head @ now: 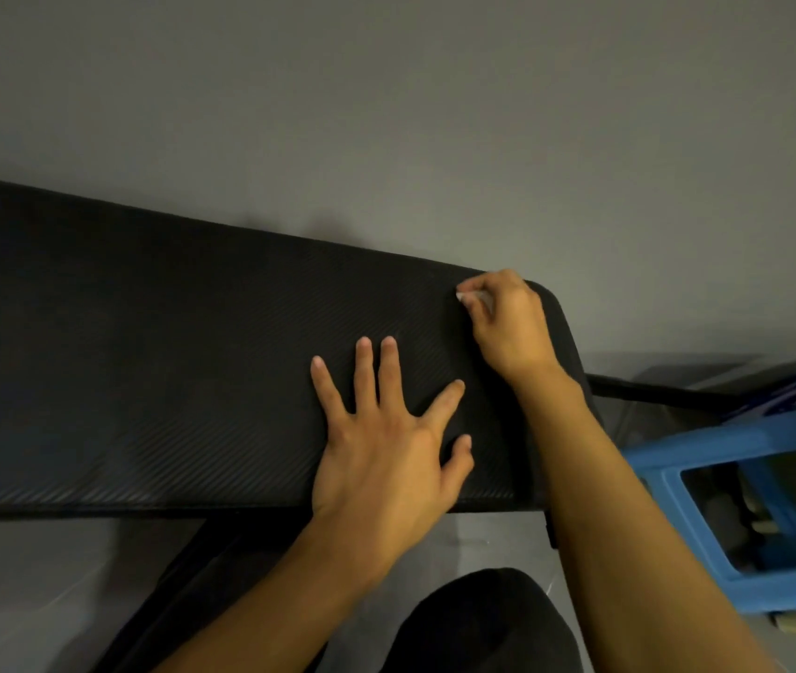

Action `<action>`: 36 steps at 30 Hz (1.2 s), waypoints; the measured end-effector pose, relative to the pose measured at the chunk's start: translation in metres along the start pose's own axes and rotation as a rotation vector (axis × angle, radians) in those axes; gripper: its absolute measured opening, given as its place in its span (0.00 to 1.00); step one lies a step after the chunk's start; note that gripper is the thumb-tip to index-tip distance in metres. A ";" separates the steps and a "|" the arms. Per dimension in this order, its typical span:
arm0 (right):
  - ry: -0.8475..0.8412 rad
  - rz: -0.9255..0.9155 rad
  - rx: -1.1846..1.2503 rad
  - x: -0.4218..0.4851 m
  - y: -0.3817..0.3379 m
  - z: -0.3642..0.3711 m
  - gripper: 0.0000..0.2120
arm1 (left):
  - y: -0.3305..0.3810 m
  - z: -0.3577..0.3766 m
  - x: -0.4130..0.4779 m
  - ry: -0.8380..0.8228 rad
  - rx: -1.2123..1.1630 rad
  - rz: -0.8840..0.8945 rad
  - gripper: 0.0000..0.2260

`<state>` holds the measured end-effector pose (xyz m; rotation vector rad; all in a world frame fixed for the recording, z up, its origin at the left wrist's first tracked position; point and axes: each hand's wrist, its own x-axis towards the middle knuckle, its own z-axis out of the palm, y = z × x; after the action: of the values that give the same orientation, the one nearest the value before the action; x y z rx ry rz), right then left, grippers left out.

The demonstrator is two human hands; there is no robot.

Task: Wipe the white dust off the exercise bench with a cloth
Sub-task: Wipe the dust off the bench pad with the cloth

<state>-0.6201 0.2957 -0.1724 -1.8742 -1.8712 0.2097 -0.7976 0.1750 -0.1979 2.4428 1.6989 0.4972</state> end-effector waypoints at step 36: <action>-0.118 -0.170 0.050 -0.042 -0.019 -0.015 0.07 | -0.007 -0.005 -0.001 -0.025 -0.008 -0.043 0.29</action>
<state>-0.6330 0.2506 -0.1601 -1.6925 -2.0725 0.3131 -0.8061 0.1760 -0.1959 2.3913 1.7323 0.4646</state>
